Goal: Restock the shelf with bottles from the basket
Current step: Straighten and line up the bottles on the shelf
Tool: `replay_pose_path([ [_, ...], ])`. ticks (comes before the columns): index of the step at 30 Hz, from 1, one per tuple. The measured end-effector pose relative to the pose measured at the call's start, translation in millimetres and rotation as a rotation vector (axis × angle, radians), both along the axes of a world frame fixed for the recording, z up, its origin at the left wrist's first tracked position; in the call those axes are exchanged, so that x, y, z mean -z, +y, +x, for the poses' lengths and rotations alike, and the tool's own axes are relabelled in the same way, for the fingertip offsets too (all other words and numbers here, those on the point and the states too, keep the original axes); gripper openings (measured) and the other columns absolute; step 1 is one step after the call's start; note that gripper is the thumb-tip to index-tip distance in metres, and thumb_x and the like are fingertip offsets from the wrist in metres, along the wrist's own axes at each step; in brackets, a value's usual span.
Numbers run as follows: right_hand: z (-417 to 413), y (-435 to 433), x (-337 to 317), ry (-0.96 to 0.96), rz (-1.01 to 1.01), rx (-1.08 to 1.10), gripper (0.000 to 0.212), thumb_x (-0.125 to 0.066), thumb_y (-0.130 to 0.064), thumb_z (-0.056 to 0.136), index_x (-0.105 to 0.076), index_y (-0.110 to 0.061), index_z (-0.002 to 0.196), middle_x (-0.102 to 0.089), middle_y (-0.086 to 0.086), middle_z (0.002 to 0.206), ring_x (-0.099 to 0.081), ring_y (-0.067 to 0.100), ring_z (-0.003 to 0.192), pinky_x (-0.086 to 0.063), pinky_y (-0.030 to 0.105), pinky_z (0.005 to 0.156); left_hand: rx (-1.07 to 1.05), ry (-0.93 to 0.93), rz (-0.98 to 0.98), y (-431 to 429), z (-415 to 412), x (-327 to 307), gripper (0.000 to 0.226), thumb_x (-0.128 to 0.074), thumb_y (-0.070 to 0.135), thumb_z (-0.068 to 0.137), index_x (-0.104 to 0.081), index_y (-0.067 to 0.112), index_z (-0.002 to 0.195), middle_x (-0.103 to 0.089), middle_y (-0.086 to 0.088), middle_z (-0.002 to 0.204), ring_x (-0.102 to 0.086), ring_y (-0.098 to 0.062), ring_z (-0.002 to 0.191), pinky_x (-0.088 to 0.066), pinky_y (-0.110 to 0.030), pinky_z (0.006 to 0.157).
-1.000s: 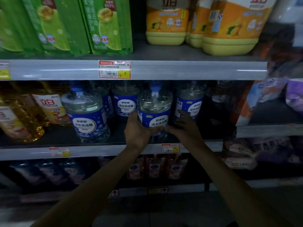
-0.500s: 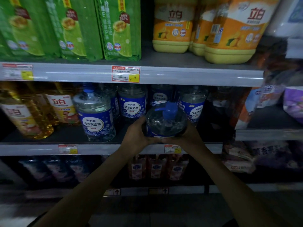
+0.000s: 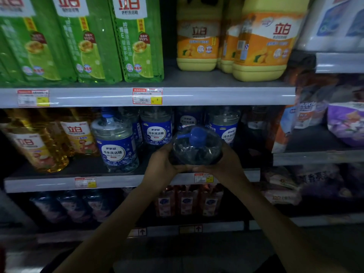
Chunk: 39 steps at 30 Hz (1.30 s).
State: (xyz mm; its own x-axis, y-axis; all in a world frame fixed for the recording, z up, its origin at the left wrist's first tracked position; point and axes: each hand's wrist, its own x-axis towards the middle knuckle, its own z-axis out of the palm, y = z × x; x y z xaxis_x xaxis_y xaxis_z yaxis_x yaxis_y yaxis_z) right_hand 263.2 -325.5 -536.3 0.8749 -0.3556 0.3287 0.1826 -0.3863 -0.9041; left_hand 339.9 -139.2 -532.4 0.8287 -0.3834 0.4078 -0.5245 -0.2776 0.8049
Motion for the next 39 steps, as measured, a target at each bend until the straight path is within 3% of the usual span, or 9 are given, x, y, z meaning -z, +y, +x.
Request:
replay_pose_path([
  [3,-10,-2,0,-0.033,0.052,-0.034,0.095,-0.101,-0.014,0.055,-0.055,-0.034,0.135,-0.068,-0.012,0.128,-0.062,-0.001,0.119,-0.053,0.016,0.093,0.144,0.013,-0.043,3,2,1,0.061,-0.092,0.036,0.066,-0.069,0.018,0.119,-0.074,0.009,0.113,-0.069,-0.011,0.11,-0.056,-0.031,0.097],
  [7,-23,-3,1,0.005,0.177,-0.106,0.104,-0.101,-0.031,0.057,-0.048,-0.03,0.146,-0.063,-0.007,0.14,-0.06,0.014,0.129,-0.055,0.04,0.102,0.259,0.101,-0.14,5,-5,-2,0.064,-0.09,0.022,0.064,-0.069,0.018,0.124,-0.076,0.013,0.116,-0.071,-0.008,0.112,-0.058,-0.027,0.096],
  [10,-32,-2,2,0.016,0.273,-0.112,0.088,-0.094,-0.018,0.065,-0.051,-0.031,0.141,-0.067,-0.009,0.133,-0.066,0.011,0.12,-0.06,0.03,0.091,0.297,0.169,-0.183,5,-15,-5,0.062,-0.087,0.017,0.065,-0.067,0.023,0.123,-0.077,0.019,0.107,-0.074,-0.008,0.106,-0.059,-0.023,0.087],
  [16,-48,-6,7,0.088,0.477,-0.119,0.08,-0.091,-0.016,0.068,-0.058,-0.025,0.14,-0.072,-0.004,0.126,-0.072,0.011,0.107,-0.062,0.029,0.084,0.32,0.261,-0.232,-3,-36,-7,0.057,-0.083,0.011,0.076,-0.068,0.009,0.131,-0.079,-0.002,0.113,-0.076,-0.022,0.104,-0.063,-0.037,0.085],
  [20,-64,-12,11,0.169,0.551,-0.146,0.068,-0.091,-0.021,0.07,-0.065,-0.026,0.133,-0.075,-0.002,0.119,-0.074,0.016,0.103,-0.062,0.032,0.08,0.318,0.297,-0.175,-12,-54,-4,0.051,-0.078,0.019,0.081,-0.067,0.019,0.131,-0.079,0.004,0.112,-0.076,-0.017,0.104,-0.061,-0.028,0.081],
  [23,-75,-14,14,0.174,0.609,-0.134,0.057,-0.088,-0.018,0.073,-0.068,-0.026,0.126,-0.078,-0.004,0.112,-0.076,0.014,0.095,-0.061,0.027,0.07,0.261,0.351,-0.099,-17,-63,1,0.027,-0.065,0.02,0.097,-0.068,0.031,0.122,-0.079,0.012,0.106,-0.075,-0.011,0.1,-0.059,-0.023,0.077],
  [29,-85,-19,19,0.237,0.609,-0.108,0.077,-0.099,-0.029,0.057,-0.069,-0.027,0.128,-0.076,-0.004,0.117,-0.073,0.02,0.105,-0.059,0.045,0.093,0.128,0.352,0.011,-28,-56,10,0.022,-0.055,0.01,0.105,-0.073,0.019,0.114,-0.076,0.013,0.099,-0.071,0.003,0.084,-0.053,-0.013,0.068],
  [33,-81,-26,21,0.224,0.613,-0.04,0.071,-0.095,-0.029,0.053,-0.072,-0.029,0.12,-0.078,-0.007,0.111,-0.074,0.018,0.101,-0.06,0.043,0.09,0.106,0.232,0.165,-39,-26,22,0.033,-0.056,-0.003,0.099,-0.074,0.019,0.116,-0.076,0.009,0.106,-0.071,-0.003,0.096,-0.056,-0.02,0.085],
  [39,-72,-40,28,0.226,0.551,0.053,0.066,-0.097,-0.024,0.058,-0.07,-0.031,0.118,-0.077,-0.012,0.109,-0.073,0.011,0.1,-0.059,0.029,0.078,-0.101,0.069,0.371,-73,37,39,0.034,-0.062,0.015,0.095,-0.067,0.028,0.127,-0.076,-0.003,0.108,-0.072,-0.022,0.097,-0.06,-0.043,0.087],
])
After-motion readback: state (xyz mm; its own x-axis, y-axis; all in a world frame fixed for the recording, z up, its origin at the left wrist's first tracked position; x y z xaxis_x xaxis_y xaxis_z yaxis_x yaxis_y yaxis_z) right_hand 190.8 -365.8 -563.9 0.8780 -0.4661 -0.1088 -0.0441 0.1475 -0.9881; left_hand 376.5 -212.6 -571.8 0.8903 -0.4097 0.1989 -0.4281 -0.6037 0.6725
